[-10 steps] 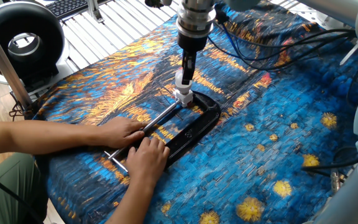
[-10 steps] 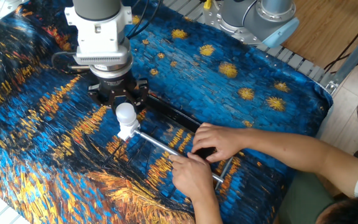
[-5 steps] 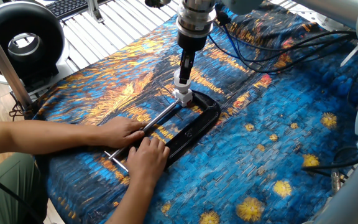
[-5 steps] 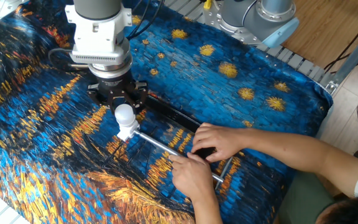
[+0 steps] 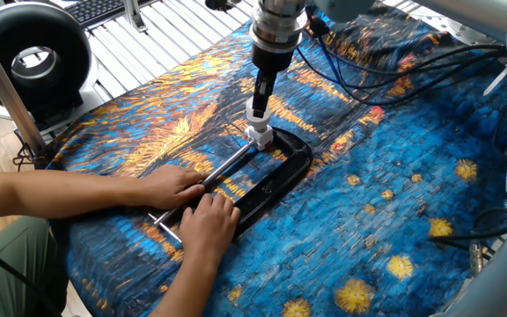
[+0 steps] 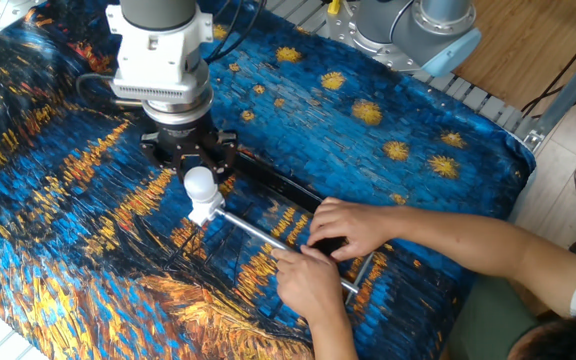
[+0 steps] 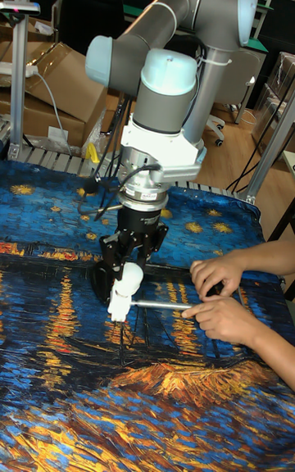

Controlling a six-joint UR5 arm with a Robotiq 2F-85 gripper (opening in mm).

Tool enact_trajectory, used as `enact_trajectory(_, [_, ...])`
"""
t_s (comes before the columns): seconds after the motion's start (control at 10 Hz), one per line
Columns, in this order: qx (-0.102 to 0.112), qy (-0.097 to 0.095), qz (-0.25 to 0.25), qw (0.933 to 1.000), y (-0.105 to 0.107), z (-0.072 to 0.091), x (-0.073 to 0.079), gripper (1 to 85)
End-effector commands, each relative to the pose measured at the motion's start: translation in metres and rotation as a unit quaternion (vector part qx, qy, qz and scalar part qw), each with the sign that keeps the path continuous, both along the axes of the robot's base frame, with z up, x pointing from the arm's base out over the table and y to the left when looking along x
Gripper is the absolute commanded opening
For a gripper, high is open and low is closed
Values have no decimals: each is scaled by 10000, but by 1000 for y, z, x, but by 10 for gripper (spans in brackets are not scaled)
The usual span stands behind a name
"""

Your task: Install the light bulb by rotating it

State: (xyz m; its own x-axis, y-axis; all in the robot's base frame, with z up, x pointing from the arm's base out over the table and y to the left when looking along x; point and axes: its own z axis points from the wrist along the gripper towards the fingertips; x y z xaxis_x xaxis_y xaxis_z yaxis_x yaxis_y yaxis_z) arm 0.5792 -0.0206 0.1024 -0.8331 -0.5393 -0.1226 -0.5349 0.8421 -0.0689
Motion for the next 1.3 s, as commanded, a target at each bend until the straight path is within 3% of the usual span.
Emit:
enact_trajectory(0.0, [212, -130, -923, 9954, 3, 2, 7, 10])
enact_trajectory(0.2, [380, -74, -1443, 9888, 6, 0, 4, 10])
enact_trajectory(0.6, [451, -33, -1690, 9846, 7, 0, 2, 10])
enact_trajectory(0.7, [311, 44, -1729, 9844, 3, 3, -4, 10])
enact_trajectory(0.9, [275, 190, -1896, 9813, 7, 10, -13, 10])
enact_trajectory(1.2, [105, 232, -1984, 9798, 8, 20, -16, 10])
